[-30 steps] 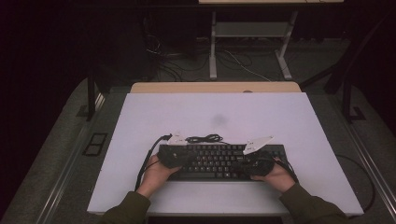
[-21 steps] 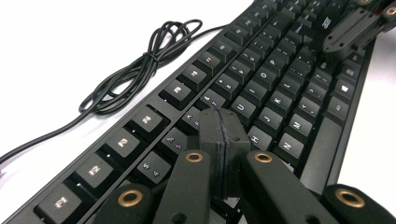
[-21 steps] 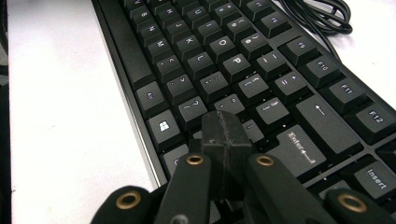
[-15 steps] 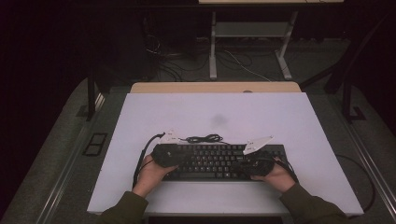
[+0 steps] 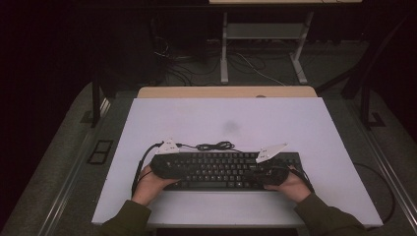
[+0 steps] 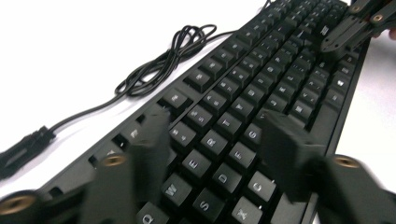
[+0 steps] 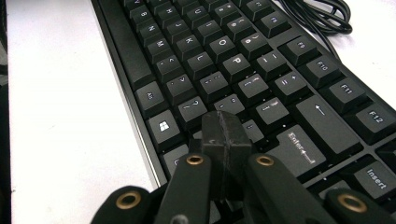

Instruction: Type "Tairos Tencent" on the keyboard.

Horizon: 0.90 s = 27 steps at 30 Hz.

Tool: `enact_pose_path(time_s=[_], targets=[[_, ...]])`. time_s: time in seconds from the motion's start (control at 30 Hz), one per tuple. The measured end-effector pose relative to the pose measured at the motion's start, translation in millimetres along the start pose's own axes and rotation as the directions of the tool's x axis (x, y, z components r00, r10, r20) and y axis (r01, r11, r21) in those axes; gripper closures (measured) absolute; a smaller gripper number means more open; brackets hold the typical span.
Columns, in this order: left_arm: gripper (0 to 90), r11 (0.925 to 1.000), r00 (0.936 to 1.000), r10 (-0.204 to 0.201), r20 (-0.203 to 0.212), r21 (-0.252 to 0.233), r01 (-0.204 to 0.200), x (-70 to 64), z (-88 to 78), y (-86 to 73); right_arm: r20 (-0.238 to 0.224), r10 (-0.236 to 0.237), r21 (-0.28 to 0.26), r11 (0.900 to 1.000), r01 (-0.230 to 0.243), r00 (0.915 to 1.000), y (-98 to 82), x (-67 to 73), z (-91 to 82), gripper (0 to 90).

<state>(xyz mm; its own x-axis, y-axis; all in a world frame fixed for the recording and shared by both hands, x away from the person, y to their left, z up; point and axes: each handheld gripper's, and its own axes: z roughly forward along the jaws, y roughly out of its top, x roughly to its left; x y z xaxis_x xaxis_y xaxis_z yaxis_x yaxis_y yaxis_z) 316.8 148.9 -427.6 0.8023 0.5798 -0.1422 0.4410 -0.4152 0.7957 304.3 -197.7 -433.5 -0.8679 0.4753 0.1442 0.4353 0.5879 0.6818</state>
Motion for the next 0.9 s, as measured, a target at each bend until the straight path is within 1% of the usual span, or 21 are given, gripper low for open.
enact_pose_path(time_s=[0.03, 0.07, 0.1, 0.2, 0.27, 0.4, 0.47, 0.53, 0.7, 0.77, 0.9], targets=[[36.6, 1.0, 1.0, -0.001, -0.01, 0.005, 0.001, 0.7, -0.3, -0.8, 0.0, -0.001, 0.0, 1.0, 0.001, 1.0, 0.0, -0.1, 0.0, 89.5], [33.6, 1.0, 0.9999, -0.006, -0.009, 0.005, 0.006, 1.2, -0.3, -1.3, 0.0, 0.0, 0.0, 1.0, 0.0, 1.0, 0.0, -0.1, 0.0, 89.5], [33.1, 0.9999, 0.9999, -0.014, -0.01, 0.0, 0.014, 1.1, -0.5, -1.6, -0.001, 0.0, 0.0, 1.0, 0.0, 1.0, 0.1, -0.2, 0.0, 89.5], [33.0, 0.9999, 0.9999, -0.011, -0.006, -0.004, 0.01, 1.3, -2.1, -1.8, 0.001, -0.004, 0.0, 1.0, 0.004, 1.0, 0.5, -0.1, -0.3, 89.4], [33.1, 0.9999, 0.9999, -0.011, -0.005, -0.006, 0.011, 1.3, -2.0, -2.6, -0.014, -0.006, -0.015, 1.0, 0.006, 0.9999, 1.7, 0.4, -2.1, 89.2], [32.3, 0.9998, 0.9998, -0.017, -0.008, -0.011, 0.016, 1.1, -2.7, -3.1, -0.031, 0.0, -0.055, 0.998, -0.002, 0.9995, 5.7, 0.5, -6.5, 81.5], [32.3, 0.9999, 0.9999, -0.013, -0.007, -0.01, 0.013, 1.6, -3.6, -3.3, -0.038, 0.008, -0.068, 0.998, -0.01, 0.9992, 7.1, 0.2, -6.9, 77.3], [32.3, 0.9998, 0.9998, -0.018, -0.008, -0.013, 0.018, 1.5, -4.0, -4.1, -0.046, 0.012, -0.079, 0.997, -0.016, 0.9989, 8.6, -0.9, -6.6, 73.5], [32.3, 0.9996, 0.9997, -0.022, -0.01, -0.016, 0.021, 2.1, -4.8, -4.6, -0.072, 0.039, -0.118, 0.992, -0.047, 0.9967, 13.4, -2.9, -5.5, 59.5], [32.3, 0.9996, 0.9996, -0.024, -0.011, -0.016, 0.024, 1.6, -4.9, -4.8, -0.073, 0.05, -0.127, 0.99, -0.059, 0.9961, 15.2, -3.6, -4.2, 54.8], [32.2, 0.9997, 0.9997, -0.019, -0.012, -0.015, 0.019, 1.2, -5.7, -5.1, -0.062, 0.044, -0.134, 0.99, -0.052, 0.9971, 20.0, -2.5, -0.9, 46.7]])
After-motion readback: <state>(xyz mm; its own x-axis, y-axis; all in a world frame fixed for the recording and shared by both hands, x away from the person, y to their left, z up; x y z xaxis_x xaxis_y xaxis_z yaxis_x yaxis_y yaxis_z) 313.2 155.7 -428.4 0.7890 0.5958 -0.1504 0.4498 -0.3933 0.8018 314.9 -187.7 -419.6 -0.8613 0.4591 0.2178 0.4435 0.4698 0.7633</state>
